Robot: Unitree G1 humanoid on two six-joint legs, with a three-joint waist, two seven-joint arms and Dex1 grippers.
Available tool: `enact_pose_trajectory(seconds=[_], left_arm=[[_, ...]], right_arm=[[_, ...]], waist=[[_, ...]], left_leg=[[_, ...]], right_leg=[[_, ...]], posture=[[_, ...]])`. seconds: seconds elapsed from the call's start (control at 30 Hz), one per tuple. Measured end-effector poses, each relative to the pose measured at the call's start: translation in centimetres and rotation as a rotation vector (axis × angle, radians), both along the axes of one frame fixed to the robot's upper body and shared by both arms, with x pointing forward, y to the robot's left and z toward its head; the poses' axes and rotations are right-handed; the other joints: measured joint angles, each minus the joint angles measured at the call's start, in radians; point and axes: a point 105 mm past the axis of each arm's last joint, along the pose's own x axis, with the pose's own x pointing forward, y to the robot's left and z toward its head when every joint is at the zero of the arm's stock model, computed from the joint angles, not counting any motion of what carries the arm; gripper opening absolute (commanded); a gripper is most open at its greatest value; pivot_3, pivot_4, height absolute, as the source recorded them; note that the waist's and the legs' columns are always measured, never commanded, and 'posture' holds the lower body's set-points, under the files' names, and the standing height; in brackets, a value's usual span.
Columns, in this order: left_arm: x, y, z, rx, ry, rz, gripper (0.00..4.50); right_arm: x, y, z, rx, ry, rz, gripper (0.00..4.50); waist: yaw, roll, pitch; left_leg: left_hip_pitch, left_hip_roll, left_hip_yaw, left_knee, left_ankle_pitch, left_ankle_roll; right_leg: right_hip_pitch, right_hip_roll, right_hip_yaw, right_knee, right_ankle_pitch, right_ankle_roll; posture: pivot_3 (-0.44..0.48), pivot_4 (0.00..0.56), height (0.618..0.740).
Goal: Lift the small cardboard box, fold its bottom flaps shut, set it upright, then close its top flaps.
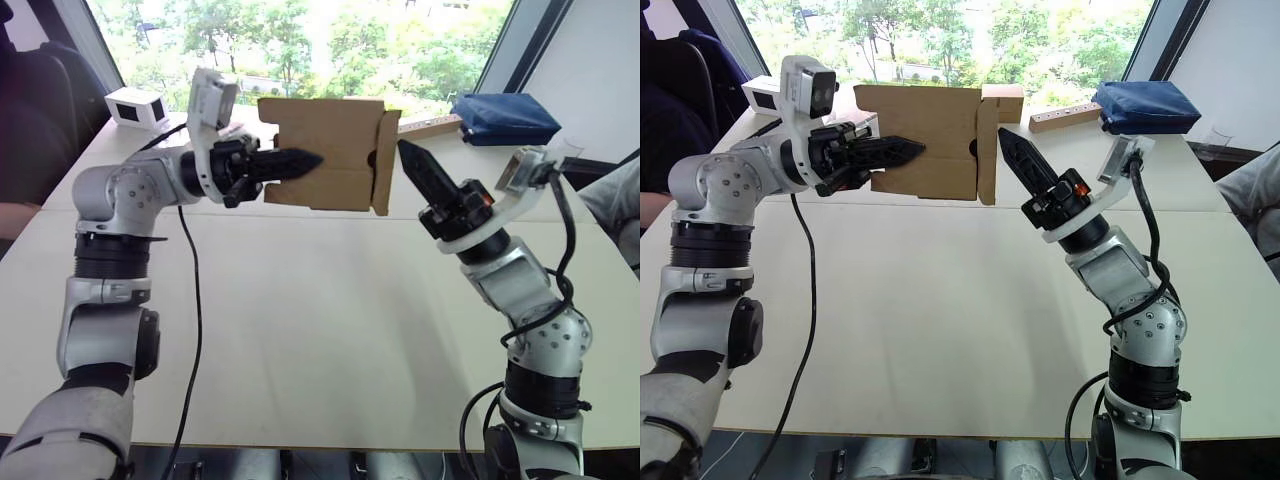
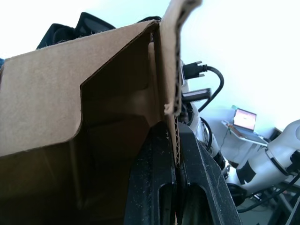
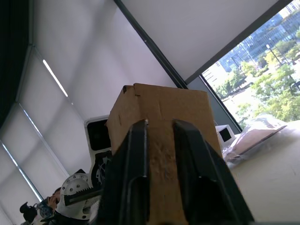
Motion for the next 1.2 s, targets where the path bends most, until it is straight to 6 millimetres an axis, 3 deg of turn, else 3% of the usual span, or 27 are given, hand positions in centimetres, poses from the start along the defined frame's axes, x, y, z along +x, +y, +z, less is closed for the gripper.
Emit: enact_pose_trajectory(seconds=[0.47, 0.83, 1.2], left_arm=[[0.3, 0.0, 0.0, -0.015, 0.003, 0.003, 0.0], [0.4, -0.1, 0.1, -0.023, 0.006, 0.005, 0.0], [0.4, -0.1, 0.4, -0.051, 0.004, 0.012, 0.0]], right_arm=[[-0.1, 0.4, 0.3, 0.114, 0.01, 0.027, 1.89], [1.2, 1.1, -0.5, 0.08, 0.027, -0.063, 1.89], [1.3, 1.8, 0.5, 0.15, 0.009, -0.061, 1.89]], waist=[[0.0, 0.0, 0.0], [-0.001, 0.0, 0.0], [-0.001, 0.0, 0.0]], left_leg=[[0.0, 0.0, 0.0, 0.0, 0.0, 0.0], [0.0, 0.0, 0.0, 0.0, 0.0, 0.0], [0.0, 0.0, 0.0, 0.0, 0.0, 0.0]], right_leg=[[0.0, 0.0, 0.0, 0.0, 0.0, 0.0], [0.0, 0.0, 0.0, 0.0, 0.0, 0.0], [0.0, 0.0, 0.0, 0.0, 0.0, 0.0]], posture=[[0.0, 0.15, 0.74], [0.0, 0.15, 0.74], [0.0, 0.15, 0.74]])
